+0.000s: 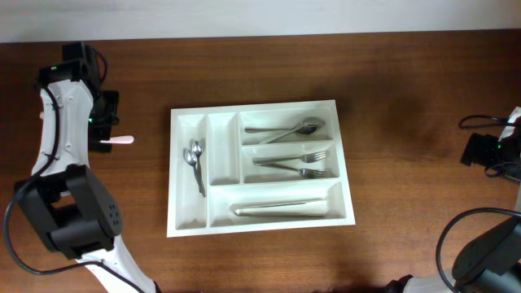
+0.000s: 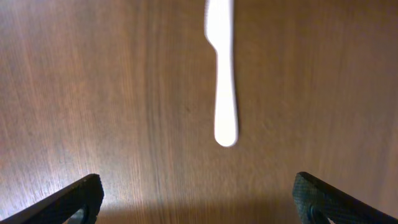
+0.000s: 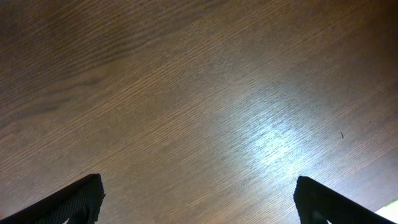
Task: Pack container
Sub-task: 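Retract the left gripper left over the white plastic knife, then lower the left gripper and grasp the white plastic knife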
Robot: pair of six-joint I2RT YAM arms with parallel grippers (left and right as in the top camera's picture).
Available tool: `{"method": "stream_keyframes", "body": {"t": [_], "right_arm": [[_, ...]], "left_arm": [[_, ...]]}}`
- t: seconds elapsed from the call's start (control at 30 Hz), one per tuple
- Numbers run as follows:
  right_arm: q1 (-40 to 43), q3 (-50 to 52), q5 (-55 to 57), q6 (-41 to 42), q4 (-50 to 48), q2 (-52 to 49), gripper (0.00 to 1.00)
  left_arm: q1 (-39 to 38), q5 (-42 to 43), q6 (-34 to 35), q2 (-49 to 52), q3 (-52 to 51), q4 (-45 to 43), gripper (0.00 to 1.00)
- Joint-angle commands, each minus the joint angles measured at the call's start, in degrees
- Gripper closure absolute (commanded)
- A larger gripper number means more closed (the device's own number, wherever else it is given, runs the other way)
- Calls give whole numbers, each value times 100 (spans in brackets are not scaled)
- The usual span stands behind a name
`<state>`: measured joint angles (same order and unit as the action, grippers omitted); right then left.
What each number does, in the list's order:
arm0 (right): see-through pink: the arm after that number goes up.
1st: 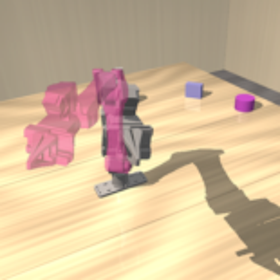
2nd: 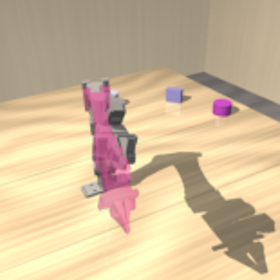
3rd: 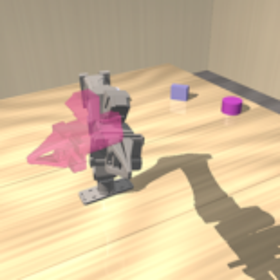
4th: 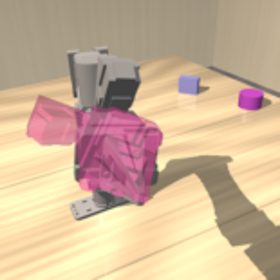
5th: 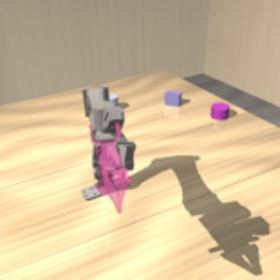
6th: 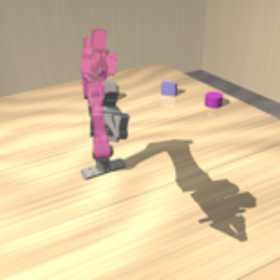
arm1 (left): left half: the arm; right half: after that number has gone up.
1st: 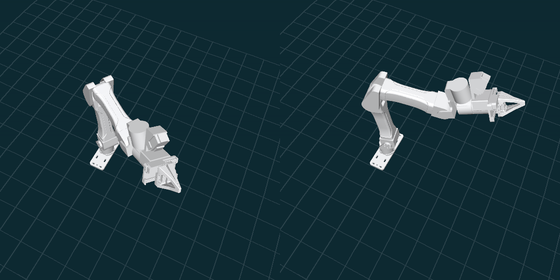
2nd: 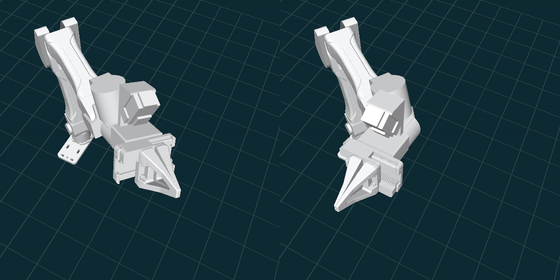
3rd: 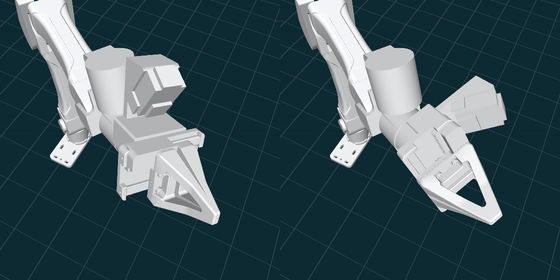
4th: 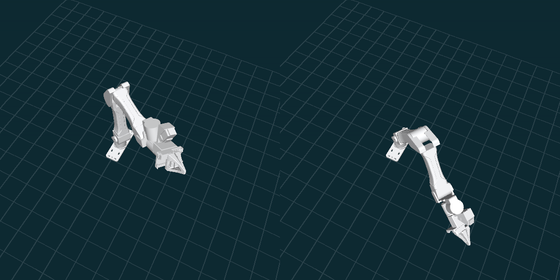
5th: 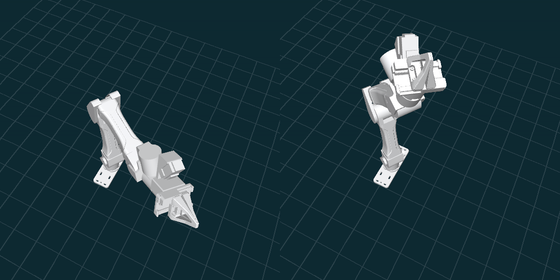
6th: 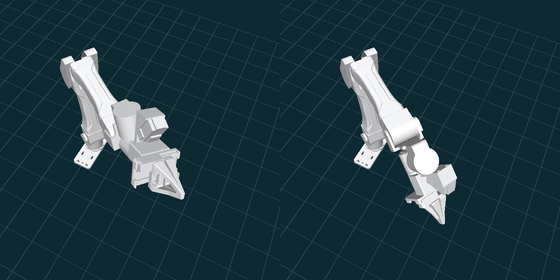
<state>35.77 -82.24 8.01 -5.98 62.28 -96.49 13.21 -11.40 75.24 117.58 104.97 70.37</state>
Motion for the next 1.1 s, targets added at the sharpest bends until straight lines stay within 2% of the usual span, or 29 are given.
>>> {"method": "stream_keyframes", "body": {"t": [0.0,0.17,0.33,0.53,1.07], "right_arm": [[26,13,-7,50,-17,39,1],[26,13,-7,50,-17,39,1],[26,13,-7,50,-17,39,1],[26,13,-7,50,-17,39,1],[26,13,-7,50,-17,39,1]], "left_arm": [[352,328,616,433,83,55,1],[782,1036,568,844,83,46,1],[986,992,-55,981,83,-273,1],[944,813,-328,986,83,-588,1],[870,772,-243,1318,83,-713,1]]}}
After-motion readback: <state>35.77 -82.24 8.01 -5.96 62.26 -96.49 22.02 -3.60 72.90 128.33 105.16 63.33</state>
